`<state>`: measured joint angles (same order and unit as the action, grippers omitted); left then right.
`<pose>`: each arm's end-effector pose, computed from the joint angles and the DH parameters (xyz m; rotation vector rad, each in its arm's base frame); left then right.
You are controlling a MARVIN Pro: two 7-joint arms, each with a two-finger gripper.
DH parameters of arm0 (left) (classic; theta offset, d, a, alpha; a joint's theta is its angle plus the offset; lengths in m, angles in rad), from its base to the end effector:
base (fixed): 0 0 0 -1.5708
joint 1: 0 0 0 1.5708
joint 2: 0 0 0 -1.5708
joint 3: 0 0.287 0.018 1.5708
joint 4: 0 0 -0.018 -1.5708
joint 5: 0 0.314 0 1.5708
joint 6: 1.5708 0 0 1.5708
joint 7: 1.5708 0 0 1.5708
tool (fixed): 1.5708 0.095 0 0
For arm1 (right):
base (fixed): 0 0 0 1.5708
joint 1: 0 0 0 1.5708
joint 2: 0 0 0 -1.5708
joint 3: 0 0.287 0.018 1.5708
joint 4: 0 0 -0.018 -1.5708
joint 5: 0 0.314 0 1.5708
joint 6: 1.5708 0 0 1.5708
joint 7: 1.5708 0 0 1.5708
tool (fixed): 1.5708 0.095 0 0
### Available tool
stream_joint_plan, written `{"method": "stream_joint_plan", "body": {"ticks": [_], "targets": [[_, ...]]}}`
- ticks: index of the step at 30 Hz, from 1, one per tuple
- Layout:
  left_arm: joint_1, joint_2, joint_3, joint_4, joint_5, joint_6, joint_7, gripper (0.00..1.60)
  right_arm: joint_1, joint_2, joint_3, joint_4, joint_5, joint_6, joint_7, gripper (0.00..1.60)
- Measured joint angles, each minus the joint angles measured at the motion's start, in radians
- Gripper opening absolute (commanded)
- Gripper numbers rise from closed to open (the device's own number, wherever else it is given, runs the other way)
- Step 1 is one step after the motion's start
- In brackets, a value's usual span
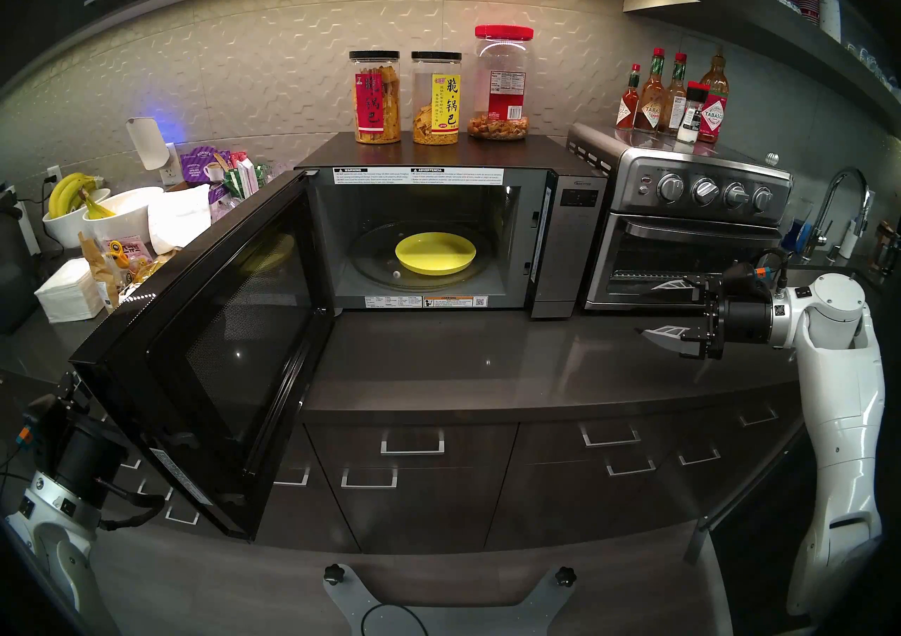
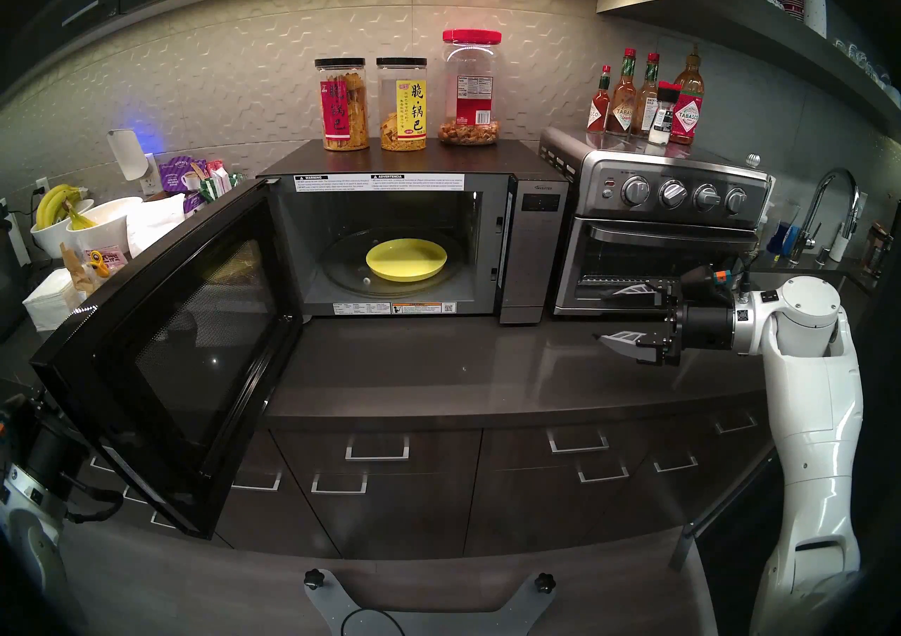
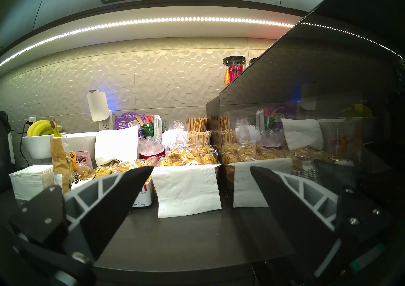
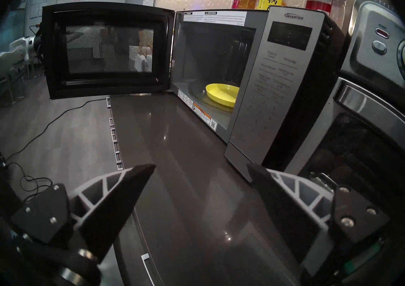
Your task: Open the microwave, put the plate inside, and close the door
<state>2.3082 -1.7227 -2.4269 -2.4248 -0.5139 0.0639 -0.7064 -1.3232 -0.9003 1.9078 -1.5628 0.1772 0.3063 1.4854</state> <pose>0.1497 0.1633 -0.1567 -2.0519 0.1082 -2.3742 0.3935 -0.2010 -0.1222 -1.8487 -1.2722 -1.4593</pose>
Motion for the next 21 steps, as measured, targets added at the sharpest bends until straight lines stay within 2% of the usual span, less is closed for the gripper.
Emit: {"method": "stream_joint_plan", "body": {"ticks": [21], "targets": [[-0.005,-0.004,-0.002,0.0,0.003,0.003,-0.005,1.6,0.006,0.006,-0.008,0.015,0.004,0.027,0.0,1.6]]}}
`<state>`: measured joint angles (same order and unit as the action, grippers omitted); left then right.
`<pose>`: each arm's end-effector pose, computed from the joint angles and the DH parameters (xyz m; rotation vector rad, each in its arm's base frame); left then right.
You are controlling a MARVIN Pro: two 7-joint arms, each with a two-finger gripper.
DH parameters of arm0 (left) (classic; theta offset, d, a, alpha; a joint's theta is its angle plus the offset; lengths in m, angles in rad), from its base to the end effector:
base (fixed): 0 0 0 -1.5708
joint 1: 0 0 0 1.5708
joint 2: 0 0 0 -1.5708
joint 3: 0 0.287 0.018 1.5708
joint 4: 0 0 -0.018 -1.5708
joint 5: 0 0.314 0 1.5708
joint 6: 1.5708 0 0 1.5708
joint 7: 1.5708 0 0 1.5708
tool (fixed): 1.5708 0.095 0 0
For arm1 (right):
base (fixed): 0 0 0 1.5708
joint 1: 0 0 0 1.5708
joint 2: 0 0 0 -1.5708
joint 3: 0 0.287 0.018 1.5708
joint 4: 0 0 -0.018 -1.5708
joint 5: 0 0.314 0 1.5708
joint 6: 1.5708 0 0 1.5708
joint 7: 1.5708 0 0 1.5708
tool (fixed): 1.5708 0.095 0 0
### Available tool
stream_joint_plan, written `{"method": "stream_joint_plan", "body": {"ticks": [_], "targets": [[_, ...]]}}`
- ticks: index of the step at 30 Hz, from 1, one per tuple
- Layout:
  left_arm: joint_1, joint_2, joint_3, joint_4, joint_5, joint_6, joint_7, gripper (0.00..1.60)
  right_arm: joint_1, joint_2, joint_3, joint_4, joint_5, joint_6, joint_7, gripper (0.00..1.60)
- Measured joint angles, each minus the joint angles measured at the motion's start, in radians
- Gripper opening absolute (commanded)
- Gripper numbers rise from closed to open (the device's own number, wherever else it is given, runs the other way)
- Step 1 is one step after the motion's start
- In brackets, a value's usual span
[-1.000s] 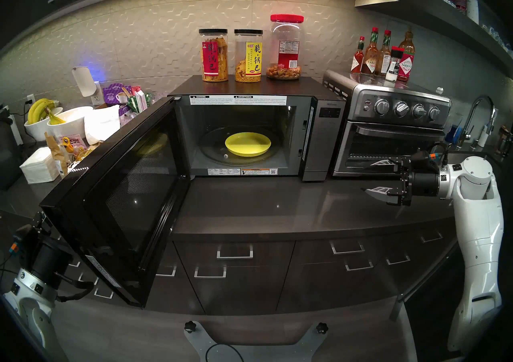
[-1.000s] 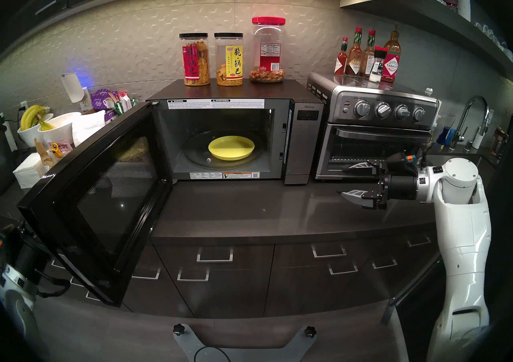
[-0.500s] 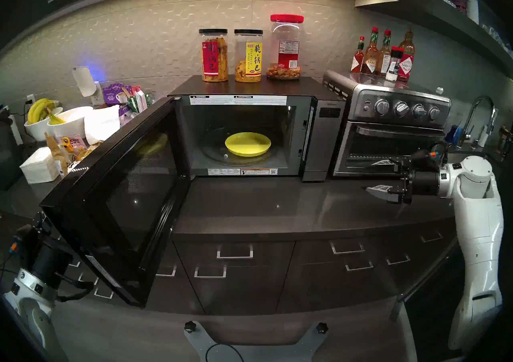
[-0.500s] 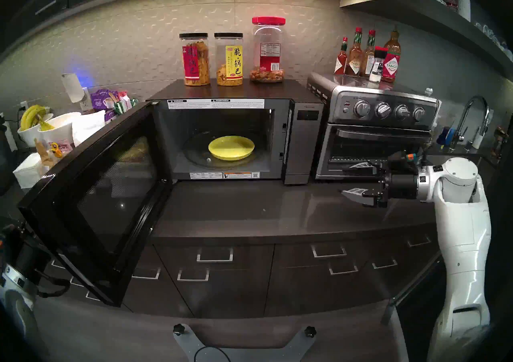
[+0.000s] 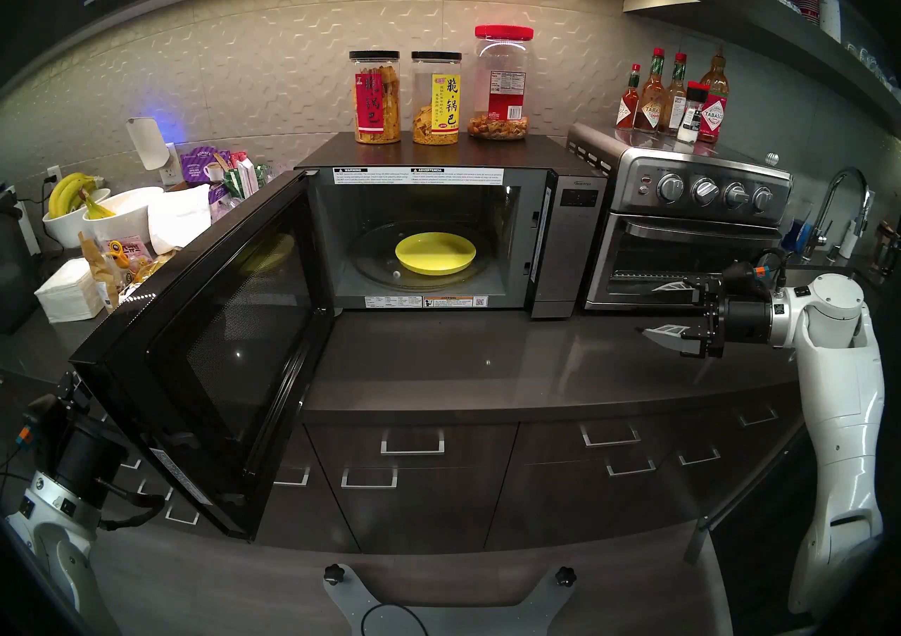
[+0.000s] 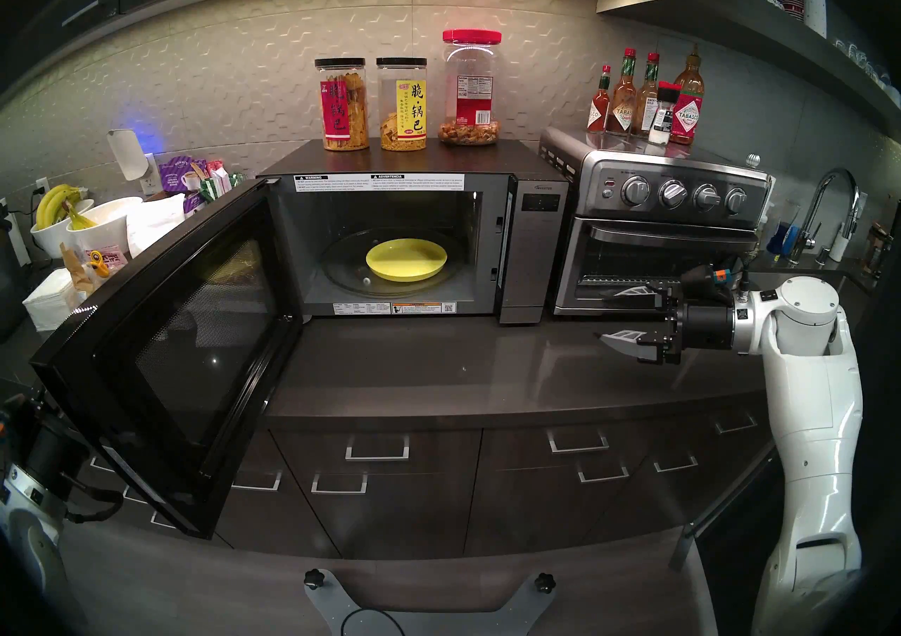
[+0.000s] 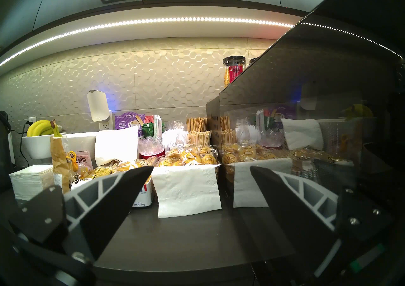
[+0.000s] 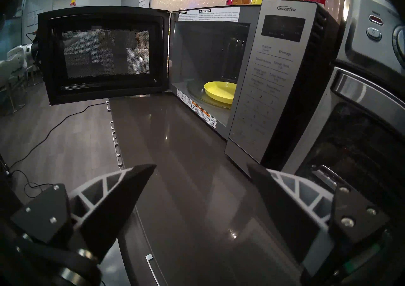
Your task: Open the microwave, put the plate inside, and close the door
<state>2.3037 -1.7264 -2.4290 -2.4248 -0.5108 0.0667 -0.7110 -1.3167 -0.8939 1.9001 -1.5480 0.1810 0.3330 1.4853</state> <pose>0.1498 0.1633 -0.1567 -2.0521 0.1082 -2.3741 0.3953 -0.2032 -0.1235 -1.8646 -1.2366 -1.4364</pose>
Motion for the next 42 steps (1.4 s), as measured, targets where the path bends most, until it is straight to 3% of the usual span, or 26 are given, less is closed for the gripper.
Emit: {"method": "stream_joint_plan", "body": {"ticks": [42], "targets": [[-0.009,-0.008,-0.004,0.0,0.006,0.005,-0.009,1.6,0.0,0.003,-0.002,0.001,0.002,-0.007,0.0,1.6]]}}
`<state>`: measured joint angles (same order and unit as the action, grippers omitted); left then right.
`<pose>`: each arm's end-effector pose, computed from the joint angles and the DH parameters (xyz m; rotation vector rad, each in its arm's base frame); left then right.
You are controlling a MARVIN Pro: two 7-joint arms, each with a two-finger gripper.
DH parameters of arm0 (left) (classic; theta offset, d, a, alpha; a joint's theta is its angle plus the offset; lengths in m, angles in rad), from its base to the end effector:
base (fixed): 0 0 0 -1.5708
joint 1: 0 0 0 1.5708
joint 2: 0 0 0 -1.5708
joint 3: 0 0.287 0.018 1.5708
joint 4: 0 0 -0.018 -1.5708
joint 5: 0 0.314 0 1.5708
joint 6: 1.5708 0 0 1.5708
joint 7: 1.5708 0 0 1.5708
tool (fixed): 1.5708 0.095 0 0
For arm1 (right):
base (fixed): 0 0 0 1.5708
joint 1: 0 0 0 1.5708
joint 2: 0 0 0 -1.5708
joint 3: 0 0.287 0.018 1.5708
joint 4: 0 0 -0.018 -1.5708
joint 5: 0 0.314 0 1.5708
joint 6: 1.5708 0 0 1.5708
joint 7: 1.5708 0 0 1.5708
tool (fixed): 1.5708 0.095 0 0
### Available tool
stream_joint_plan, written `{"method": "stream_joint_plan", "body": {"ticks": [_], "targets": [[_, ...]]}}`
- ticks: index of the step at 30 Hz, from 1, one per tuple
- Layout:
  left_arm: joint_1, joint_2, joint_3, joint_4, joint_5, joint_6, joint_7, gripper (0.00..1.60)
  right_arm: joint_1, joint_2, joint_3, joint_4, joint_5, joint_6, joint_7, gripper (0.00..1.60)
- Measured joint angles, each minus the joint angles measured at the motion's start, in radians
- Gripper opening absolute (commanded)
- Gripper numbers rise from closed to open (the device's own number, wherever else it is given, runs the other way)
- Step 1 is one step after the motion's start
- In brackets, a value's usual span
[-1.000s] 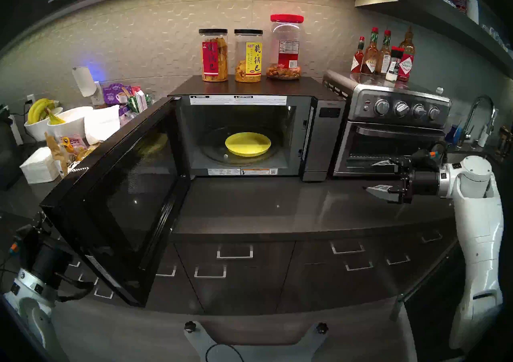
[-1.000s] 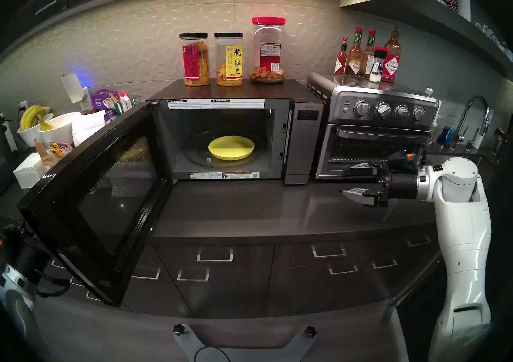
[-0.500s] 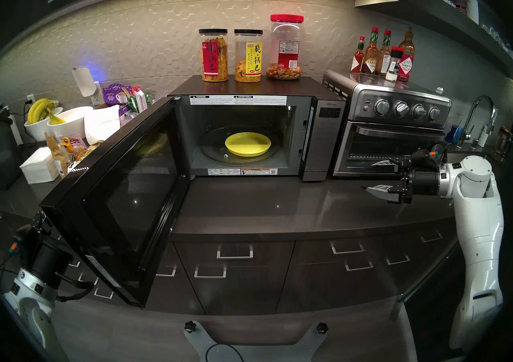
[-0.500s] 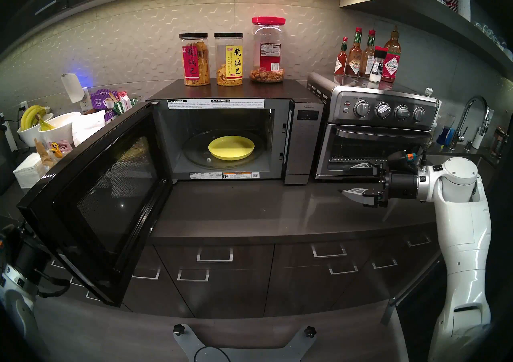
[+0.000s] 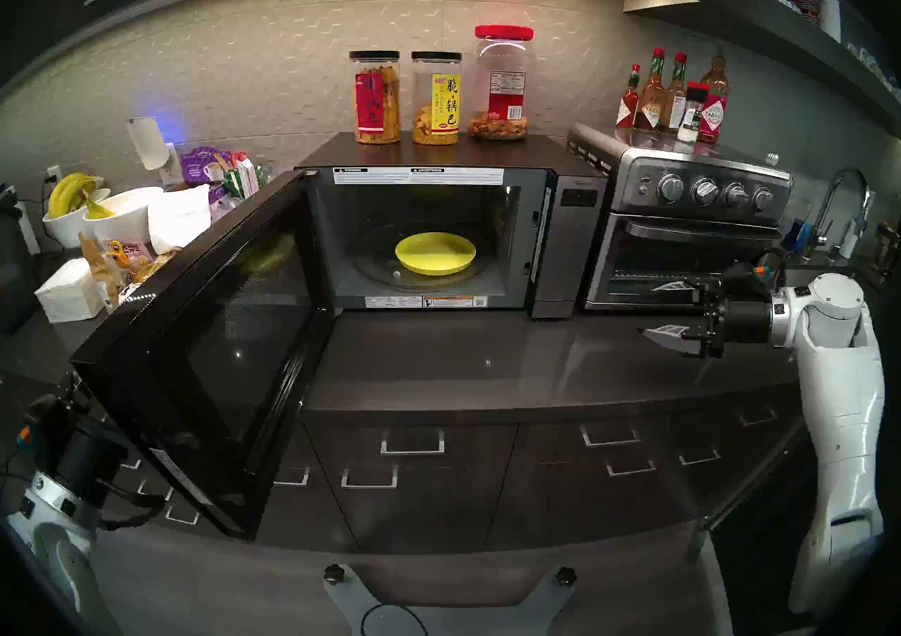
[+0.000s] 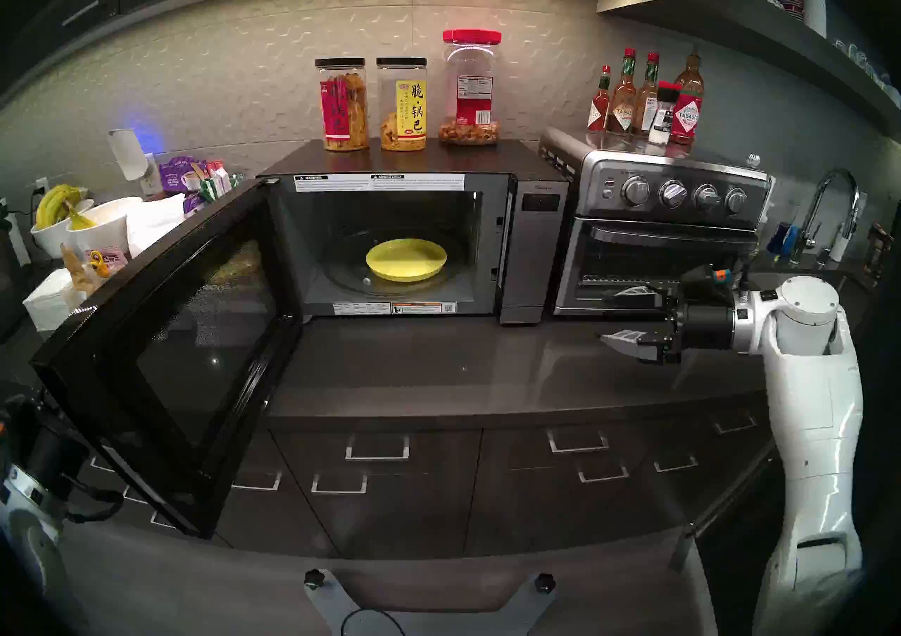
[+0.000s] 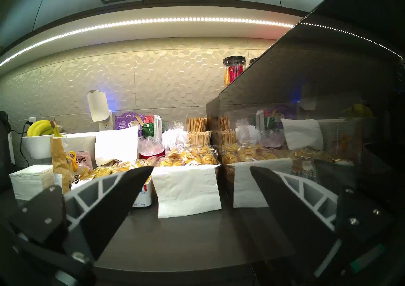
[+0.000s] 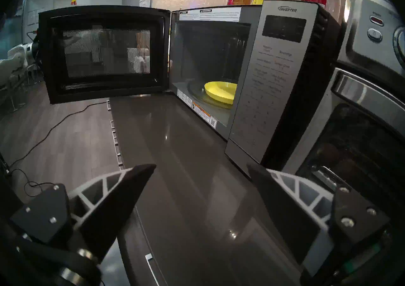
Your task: Open the microwave, put the plate inside, and close the door
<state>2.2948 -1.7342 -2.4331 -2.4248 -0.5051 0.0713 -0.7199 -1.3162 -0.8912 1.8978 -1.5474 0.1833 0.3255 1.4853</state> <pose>0.1498 0.1633 -0.1567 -2.0511 0.1075 -2.3748 0.3953 -0.2031 -0.1232 -1.8607 -1.2462 -1.4387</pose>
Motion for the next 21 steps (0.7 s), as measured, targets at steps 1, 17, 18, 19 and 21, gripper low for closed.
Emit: {"method": "stream_joint_plan", "body": {"ticks": [1,17,18,19,21], "targets": [[0.0,0.0,0.0,0.0,0.0,0.0,0.0,1.6,0.0,0.0,0.0,0.0,0.0,0.0,0.0,1.6],[-0.018,0.007,-0.019,0.0,-0.003,0.047,0.02,1.6,0.0,0.001,0.0,0.0,0.001,-0.001,0.0,1.6],[-0.021,0.01,-0.021,0.0,-0.004,0.053,0.022,1.6,0.0,0.001,-0.001,0.0,0.001,-0.001,0.0,1.6],[-0.024,0.012,-0.023,0.0,-0.006,0.057,0.024,1.6,0.0,0.001,-0.001,0.0,0.001,-0.001,0.0,1.6],[-0.03,0.019,-0.029,0.0,-0.01,0.068,0.027,1.6,0.0,0.001,-0.001,0.0,0.001,-0.001,0.0,1.6]]}}
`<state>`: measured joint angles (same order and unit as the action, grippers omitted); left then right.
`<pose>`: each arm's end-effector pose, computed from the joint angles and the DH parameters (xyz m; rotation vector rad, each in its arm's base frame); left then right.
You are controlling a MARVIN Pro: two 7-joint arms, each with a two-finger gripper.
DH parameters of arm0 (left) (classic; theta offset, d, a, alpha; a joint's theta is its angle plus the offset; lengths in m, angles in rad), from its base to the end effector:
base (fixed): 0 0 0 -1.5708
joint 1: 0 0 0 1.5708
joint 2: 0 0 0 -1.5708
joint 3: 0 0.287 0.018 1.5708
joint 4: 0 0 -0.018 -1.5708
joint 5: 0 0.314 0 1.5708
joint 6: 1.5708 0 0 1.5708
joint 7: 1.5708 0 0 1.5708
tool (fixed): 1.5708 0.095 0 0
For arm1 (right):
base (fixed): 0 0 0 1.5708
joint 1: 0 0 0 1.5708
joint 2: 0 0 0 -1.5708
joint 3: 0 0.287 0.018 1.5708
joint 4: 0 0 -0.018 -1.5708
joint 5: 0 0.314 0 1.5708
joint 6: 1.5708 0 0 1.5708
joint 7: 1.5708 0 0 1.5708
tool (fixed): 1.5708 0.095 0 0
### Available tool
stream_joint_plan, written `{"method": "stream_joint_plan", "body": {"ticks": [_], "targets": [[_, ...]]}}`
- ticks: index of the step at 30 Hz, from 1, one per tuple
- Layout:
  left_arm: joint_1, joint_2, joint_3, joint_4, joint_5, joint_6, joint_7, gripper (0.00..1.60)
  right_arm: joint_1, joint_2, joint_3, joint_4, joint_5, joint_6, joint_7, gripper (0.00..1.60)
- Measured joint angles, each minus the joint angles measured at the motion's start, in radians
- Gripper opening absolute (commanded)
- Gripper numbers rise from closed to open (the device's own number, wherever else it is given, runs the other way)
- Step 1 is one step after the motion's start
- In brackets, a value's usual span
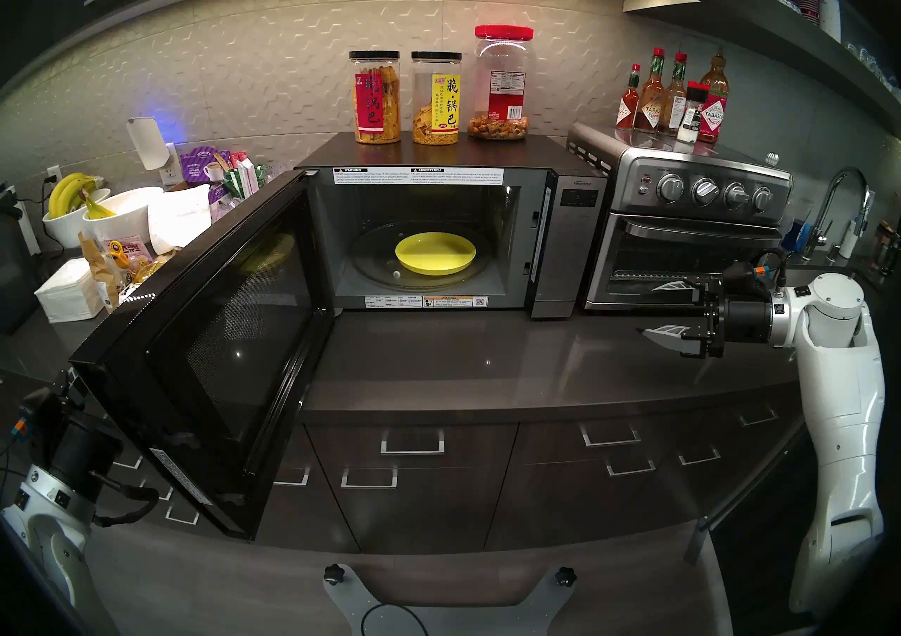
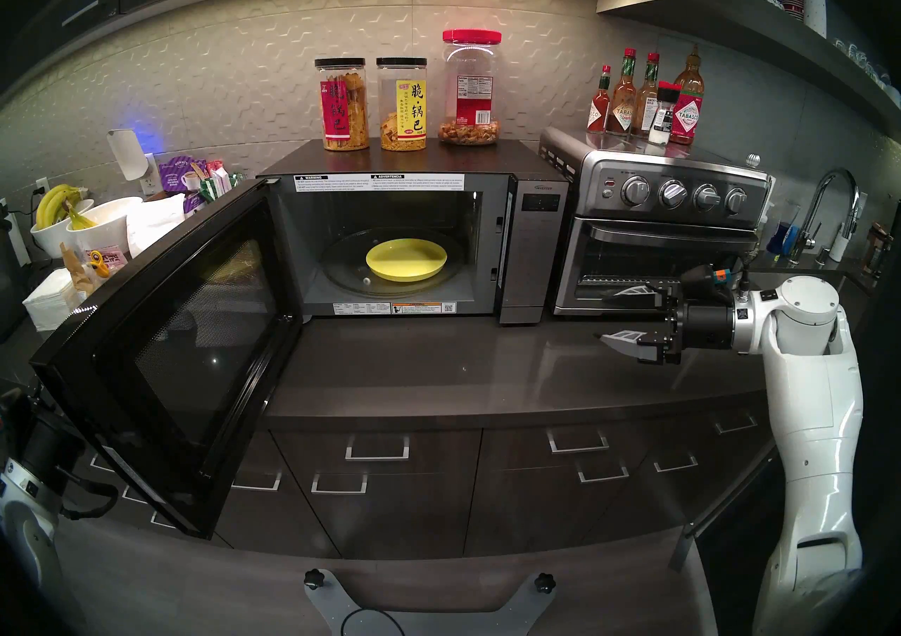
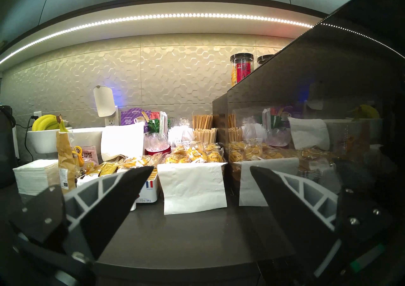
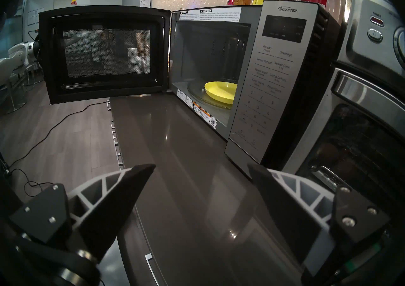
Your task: Open the microwave, put the plate inside, and close the door
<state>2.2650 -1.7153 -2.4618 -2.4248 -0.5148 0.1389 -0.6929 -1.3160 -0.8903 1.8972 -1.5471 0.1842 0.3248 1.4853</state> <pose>0.1528 0.1724 -0.1515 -2.0708 0.0527 -2.3477 0.3954 -0.2031 -0.1231 -1.8601 -1.2473 -1.4387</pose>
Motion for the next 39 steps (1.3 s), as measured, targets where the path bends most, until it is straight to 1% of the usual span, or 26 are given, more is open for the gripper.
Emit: {"method": "stream_joint_plan", "body": {"ticks": [8,18,20,21,23,27,28,29,30,31,39], "targets": [[-0.025,0.032,-0.019,0.0,-0.018,0.038,0.002,1.6,0.0,0.0,0.0,0.0,0.0,0.0,0.0,1.6],[-0.04,0.083,-0.035,0.015,-0.041,0.085,-0.051,1.6,0.0,0.001,-0.001,0.0,0.001,0.0,0.0,1.6],[-0.04,0.091,-0.035,0.02,-0.037,0.088,-0.058,1.51,0.0,0.001,-0.001,0.0,0.002,0.0,0.0,1.6],[-0.041,0.095,-0.034,0.023,-0.032,0.09,-0.063,1.31,0.0,0.001,-0.001,0.0,0.002,0.0,0.0,1.6],[-0.042,0.1,-0.032,0.026,-0.023,0.091,-0.068,0.68,0.0,0.002,-0.001,0.001,0.002,0.0,0.0,1.6],[-0.046,0.106,-0.028,0.031,-0.006,0.091,-0.076,0.71,0.0,0.002,-0.001,0.001,0.002,-0.001,0.0,1.6],[-0.047,0.107,-0.028,0.031,-0.004,0.091,-0.077,0.58,0.0,0.002,-0.001,0.001,0.003,-0.001,0.0,1.6],[-0.048,0.108,-0.027,0.032,-0.002,0.091,-0.078,0.51,0.0,0.002,-0.001,0.001,0.003,-0.001,0.0,1.6],[-0.051,0.111,-0.027,0.035,-0.001,0.092,-0.083,0.51,0.0,0.002,-0.001,0.001,0.003,-0.001,0.0,1.6],[-0.053,0.113,-0.027,0.037,-0.001,0.092,-0.087,0.46,0.0,0.002,-0.001,0.001,0.003,-0.001,0.0,1.6],[-0.067,0.13,-0.036,0.072,-0.042,0.113,-0.131,0.42,0.0,0.004,-0.002,0.001,0.004,-0.001,0.0,1.6]]}}
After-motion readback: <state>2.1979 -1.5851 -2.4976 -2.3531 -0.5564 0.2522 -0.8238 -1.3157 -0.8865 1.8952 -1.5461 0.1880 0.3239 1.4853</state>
